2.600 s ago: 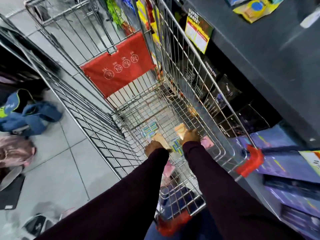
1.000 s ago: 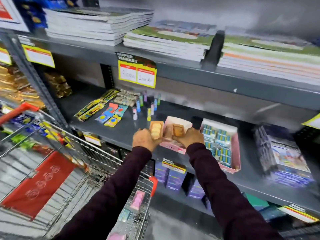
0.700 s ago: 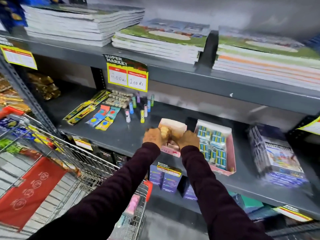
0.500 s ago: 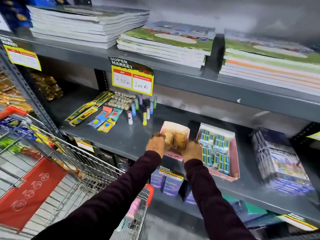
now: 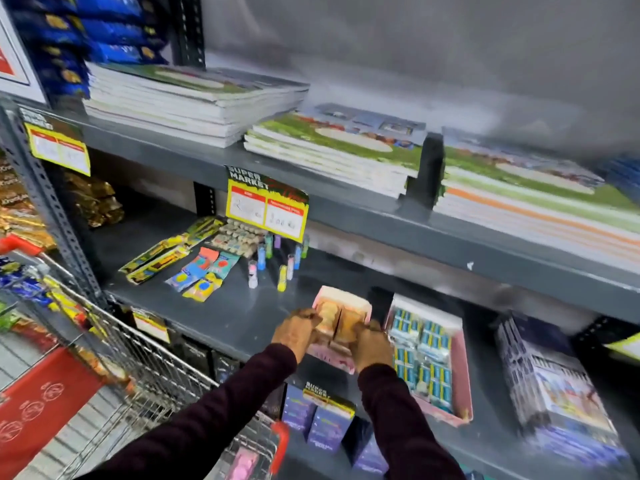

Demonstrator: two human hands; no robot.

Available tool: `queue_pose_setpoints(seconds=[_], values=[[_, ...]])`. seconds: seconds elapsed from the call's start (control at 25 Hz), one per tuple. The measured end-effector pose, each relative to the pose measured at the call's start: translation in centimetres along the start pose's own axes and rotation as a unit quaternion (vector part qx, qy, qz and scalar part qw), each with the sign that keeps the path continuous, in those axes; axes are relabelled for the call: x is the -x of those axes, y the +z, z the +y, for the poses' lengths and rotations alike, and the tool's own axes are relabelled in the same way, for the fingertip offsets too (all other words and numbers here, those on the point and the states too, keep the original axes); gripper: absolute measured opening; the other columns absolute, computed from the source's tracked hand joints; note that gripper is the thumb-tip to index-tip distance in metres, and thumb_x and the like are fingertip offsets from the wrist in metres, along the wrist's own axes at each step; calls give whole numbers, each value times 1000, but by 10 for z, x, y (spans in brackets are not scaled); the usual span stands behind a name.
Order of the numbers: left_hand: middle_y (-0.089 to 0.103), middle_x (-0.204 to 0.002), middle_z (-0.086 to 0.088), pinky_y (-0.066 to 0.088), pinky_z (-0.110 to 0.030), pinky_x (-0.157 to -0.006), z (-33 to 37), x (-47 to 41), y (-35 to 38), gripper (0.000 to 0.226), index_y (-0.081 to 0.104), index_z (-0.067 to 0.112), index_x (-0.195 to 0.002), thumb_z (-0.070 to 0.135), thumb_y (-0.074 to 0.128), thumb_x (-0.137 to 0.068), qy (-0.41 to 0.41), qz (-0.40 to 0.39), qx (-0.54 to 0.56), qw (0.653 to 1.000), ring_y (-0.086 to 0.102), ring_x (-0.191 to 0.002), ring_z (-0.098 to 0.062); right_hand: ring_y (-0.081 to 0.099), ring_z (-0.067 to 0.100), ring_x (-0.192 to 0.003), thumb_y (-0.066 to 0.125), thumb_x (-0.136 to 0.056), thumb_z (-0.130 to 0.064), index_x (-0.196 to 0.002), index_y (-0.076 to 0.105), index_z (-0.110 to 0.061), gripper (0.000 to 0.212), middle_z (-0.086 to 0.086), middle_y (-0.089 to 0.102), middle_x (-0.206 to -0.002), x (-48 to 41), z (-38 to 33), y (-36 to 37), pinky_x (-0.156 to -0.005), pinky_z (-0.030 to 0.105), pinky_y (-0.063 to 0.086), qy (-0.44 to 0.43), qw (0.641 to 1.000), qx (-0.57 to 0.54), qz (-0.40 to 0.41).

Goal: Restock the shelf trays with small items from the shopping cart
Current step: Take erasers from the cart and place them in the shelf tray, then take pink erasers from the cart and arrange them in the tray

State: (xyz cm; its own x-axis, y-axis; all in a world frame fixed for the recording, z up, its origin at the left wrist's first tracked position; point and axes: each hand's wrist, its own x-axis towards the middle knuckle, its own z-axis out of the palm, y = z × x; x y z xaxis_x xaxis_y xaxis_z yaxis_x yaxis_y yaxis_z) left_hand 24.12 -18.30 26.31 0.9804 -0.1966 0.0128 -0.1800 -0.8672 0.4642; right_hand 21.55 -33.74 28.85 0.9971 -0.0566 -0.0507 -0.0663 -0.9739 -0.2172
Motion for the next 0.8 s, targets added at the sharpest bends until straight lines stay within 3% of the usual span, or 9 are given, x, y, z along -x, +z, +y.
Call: queue_pose_setpoints(seconds=[0.08, 0.2, 0.32, 0.4, 0.48, 0.6, 0.72, 0.8], values=[[43, -147, -2, 41, -29, -107, 4, 5, -4, 39, 53, 20, -132, 26, 55, -94, -6, 1, -13, 1000, 42, -133, -21, 59, 27, -115, 49, -89, -6, -125, 57, -12, 38, 16, 51, -132, 2, -1, -3, -98, 32, 47, -1, 1000, 1, 4], [51, -142, -1, 43, -32, -103, 4, 18, -10, 37, 57, 22, -128, 28, 58, -91, 3, 22, -21, 1000, 45, -130, -22, 57, 30, -116, 54, -89, -12, -124, 57, -10, 35, 16, 47, -136, 13, -11, 1, -98, 32, 45, -14, 998, -64, 20], [61, -131, -10, 43, -32, -103, -11, 41, -23, 32, 64, 15, -121, 19, 59, -90, 0, 57, 12, 998, 55, -122, -26, 65, 33, -95, 64, -85, -14, -113, 66, -6, 29, 18, 53, -127, 37, -36, 13, -90, 35, 49, -58, 975, -196, 84], [67, -119, -19, 47, -34, -97, -33, 70, -31, 28, 70, 5, -112, 9, 65, -85, -20, 93, 56, 994, 63, -111, -32, 66, 32, -87, 67, -83, -9, -106, 68, -3, 24, 20, 61, -111, 54, -60, 33, -85, 34, 49, -106, 955, -269, 71], [71, -104, -24, 50, -32, -85, -64, 106, -31, 22, 73, -2, -99, -2, 68, -78, -54, 125, 89, 987, 69, -95, -35, 68, 31, -86, 68, -83, -4, -101, 68, 2, 19, 22, 69, -100, 67, -88, 63, -80, 25, 49, -138, 937, -320, -8], [74, -99, -21, 50, -31, -76, -121, 152, -14, 18, 73, 2, -97, 2, 68, -80, -182, 113, 116, 970, 70, -85, -32, 68, 32, -83, 66, -84, 2, -100, 67, 10, 18, 28, 72, -99, 79, -129, 114, -67, 10, 45, -125, 909, -369, -149], [74, -102, -20, 57, -37, -80, -175, 190, 21, 17, 73, 0, -98, 4, 70, -82, -328, 77, 167, 926, 70, -92, -34, 69, 35, -81, 69, -84, -3, -97, 69, 11, 19, 29, 72, -100, 88, -158, 171, -65, 16, 46, -63, 896, -366, -242], [73, -105, -22, 54, -32, -80, -202, 213, 52, 25, 70, -4, -100, 11, 75, -80, -414, 48, 185, 890, 68, -98, -34, 68, 33, -84, 68, -87, -15, -93, 72, 8, 24, 28, 72, -100, 91, -168, 213, -71, 23, 49, -4, 895, -326, -304]])
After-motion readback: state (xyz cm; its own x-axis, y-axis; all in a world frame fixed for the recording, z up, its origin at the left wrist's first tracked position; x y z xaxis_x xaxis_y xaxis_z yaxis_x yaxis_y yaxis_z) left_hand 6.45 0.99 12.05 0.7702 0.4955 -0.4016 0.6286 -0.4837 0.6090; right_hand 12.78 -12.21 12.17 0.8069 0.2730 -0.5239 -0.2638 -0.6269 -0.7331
